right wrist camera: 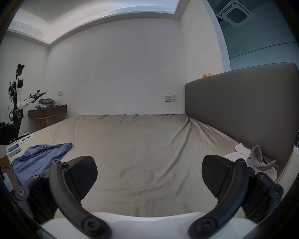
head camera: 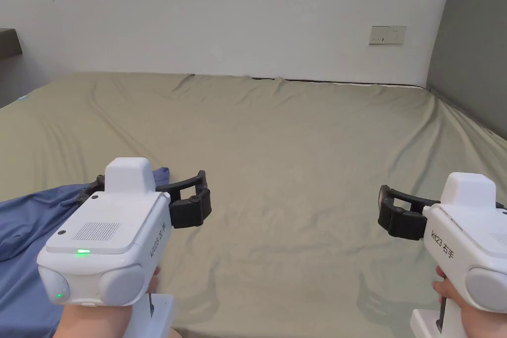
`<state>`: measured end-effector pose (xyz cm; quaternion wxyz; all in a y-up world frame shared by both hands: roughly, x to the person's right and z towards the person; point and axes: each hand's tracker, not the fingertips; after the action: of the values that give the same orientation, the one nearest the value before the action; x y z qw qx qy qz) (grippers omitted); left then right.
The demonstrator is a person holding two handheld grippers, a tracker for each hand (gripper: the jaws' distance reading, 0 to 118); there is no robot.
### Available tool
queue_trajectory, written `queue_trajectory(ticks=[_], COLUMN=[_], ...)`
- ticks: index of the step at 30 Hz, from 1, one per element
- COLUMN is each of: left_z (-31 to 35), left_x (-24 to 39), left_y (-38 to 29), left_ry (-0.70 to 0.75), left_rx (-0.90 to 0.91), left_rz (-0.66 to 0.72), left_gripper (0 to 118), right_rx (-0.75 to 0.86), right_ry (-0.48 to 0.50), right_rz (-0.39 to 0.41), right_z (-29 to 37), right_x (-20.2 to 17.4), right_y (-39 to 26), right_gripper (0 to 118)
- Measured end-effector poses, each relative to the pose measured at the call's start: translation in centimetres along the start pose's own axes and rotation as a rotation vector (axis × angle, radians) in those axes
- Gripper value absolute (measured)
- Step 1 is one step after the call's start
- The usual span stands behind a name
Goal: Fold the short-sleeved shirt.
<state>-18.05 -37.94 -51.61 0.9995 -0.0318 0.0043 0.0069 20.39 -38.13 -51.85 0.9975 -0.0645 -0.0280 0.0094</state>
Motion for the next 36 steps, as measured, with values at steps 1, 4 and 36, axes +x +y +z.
queue_trajectory(ticks=[1,4,36], left_z=[0.0,0.0,2.4], left_x=[0.0,0.1,-3.7], left_y=[0.0,-0.1,0.6], left_ry=[0.000,-0.004,0.213], left_rx=[-0.003,-0.009,0.012], left_rz=[-0.002,-0.011,-0.037], left_gripper=[118,116,0], right_rx=[0.000,-0.007,0.040], right_ry=[-0.002,-0.016,0.143], right_rz=[0.002,0.013,0.037], right_z=[0.0,0.0,-1.6], right_x=[0.0,-0.1,-4.9], right_y=[0.0,0.0,2.0], right_gripper=[118,118,0])
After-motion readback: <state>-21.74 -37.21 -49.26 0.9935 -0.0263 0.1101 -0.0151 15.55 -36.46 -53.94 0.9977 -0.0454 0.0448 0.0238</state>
